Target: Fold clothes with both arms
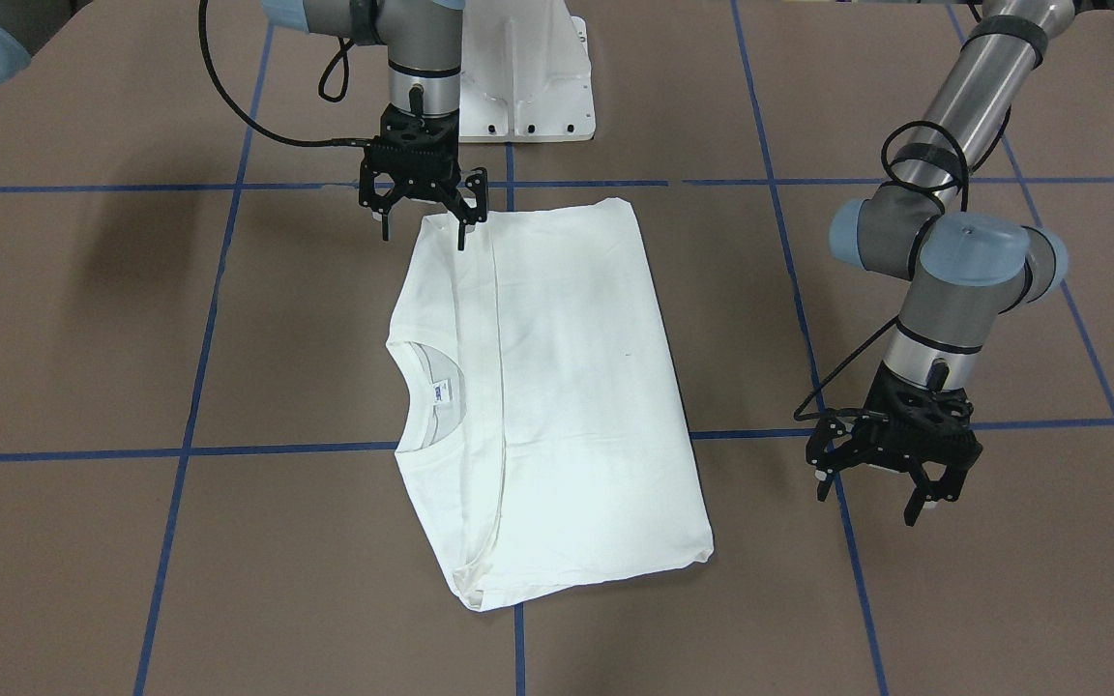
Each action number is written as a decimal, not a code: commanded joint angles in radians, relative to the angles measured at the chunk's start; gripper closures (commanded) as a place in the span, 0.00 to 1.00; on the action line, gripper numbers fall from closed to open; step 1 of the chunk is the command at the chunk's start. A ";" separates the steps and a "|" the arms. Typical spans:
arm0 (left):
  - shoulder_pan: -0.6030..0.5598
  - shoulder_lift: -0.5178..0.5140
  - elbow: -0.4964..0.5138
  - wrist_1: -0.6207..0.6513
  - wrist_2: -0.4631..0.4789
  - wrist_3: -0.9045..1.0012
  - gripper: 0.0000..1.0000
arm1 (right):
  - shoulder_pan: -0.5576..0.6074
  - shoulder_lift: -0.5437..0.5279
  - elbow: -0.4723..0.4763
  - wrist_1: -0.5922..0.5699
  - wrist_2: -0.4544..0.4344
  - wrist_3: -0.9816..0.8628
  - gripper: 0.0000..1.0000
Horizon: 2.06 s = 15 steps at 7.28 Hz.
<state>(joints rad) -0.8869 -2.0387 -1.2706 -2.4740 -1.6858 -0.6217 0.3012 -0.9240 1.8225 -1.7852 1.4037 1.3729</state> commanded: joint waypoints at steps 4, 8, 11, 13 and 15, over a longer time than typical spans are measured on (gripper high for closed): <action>0.002 0.000 0.000 0.000 0.000 0.000 0.00 | 0.000 0.206 -0.287 -0.036 0.123 -0.156 0.00; 0.003 0.000 0.000 0.000 0.000 0.000 0.00 | -0.014 0.203 -0.292 -0.166 0.143 -0.156 0.00; 0.003 0.000 0.000 0.000 0.000 0.000 0.00 | -0.031 0.197 -0.295 -0.169 0.143 -0.156 0.00; 0.003 0.000 0.002 0.000 0.000 0.000 0.00 | -0.031 0.191 -0.287 -0.212 0.141 -0.182 0.00; 0.003 0.000 0.004 0.000 0.000 0.000 0.00 | -0.010 0.192 -0.255 -0.282 0.141 -0.227 0.00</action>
<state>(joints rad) -0.8836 -2.0387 -1.2679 -2.4743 -1.6858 -0.6213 0.2771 -0.7321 1.5467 -2.0266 1.5448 1.1722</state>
